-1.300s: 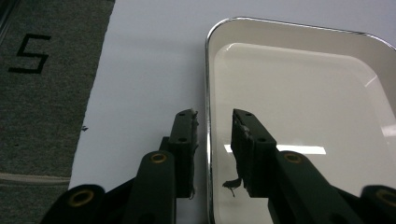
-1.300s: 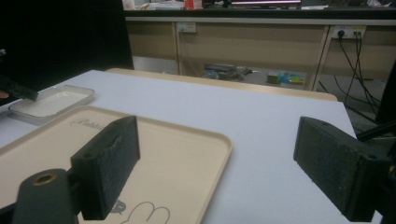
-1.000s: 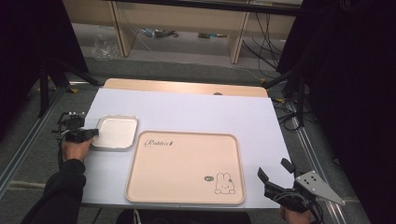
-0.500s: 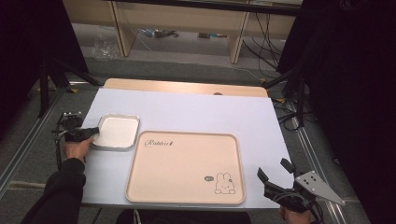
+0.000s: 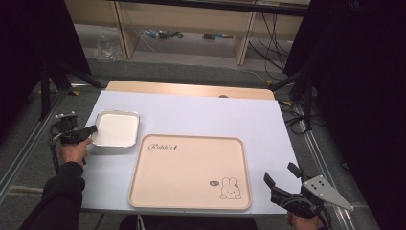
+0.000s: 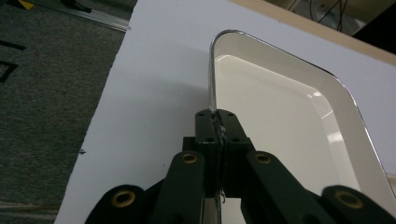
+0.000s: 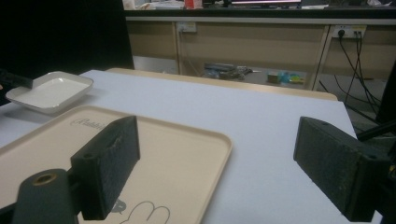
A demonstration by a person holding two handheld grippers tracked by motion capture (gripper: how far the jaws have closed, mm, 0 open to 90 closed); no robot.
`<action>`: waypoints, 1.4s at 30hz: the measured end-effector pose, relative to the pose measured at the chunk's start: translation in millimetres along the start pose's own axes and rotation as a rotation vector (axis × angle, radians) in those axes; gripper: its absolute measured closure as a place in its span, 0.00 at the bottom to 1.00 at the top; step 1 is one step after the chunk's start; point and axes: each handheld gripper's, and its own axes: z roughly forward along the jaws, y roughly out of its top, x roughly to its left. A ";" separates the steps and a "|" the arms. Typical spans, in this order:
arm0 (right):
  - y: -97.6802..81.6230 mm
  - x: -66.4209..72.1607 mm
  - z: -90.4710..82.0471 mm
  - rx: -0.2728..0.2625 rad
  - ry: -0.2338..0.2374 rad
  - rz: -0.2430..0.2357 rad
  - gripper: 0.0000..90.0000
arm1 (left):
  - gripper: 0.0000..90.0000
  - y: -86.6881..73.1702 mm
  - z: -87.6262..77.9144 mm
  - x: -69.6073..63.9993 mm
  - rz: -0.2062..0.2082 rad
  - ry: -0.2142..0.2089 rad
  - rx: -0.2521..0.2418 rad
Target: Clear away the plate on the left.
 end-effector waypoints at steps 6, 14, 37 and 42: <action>0.3 2.8 -1.0 0.029 0.010 0.033 0.17 | 0.98 0.8 -5.2 -6.0 0.000 -0.036 -0.005; 0.0 0.5 0.6 0.000 0.007 0.012 0.17 | 0.98 -0.8 -4.5 -15.3 -0.019 -0.066 0.005; 0.1 1.0 -0.3 0.005 0.006 0.018 0.17 | 0.98 -13.0 -3.0 -73.3 0.103 -0.254 0.074; 0.1 0.4 0.0 0.001 0.003 0.012 0.17 | 0.98 -17.8 -2.1 -86.2 0.120 -0.287 0.092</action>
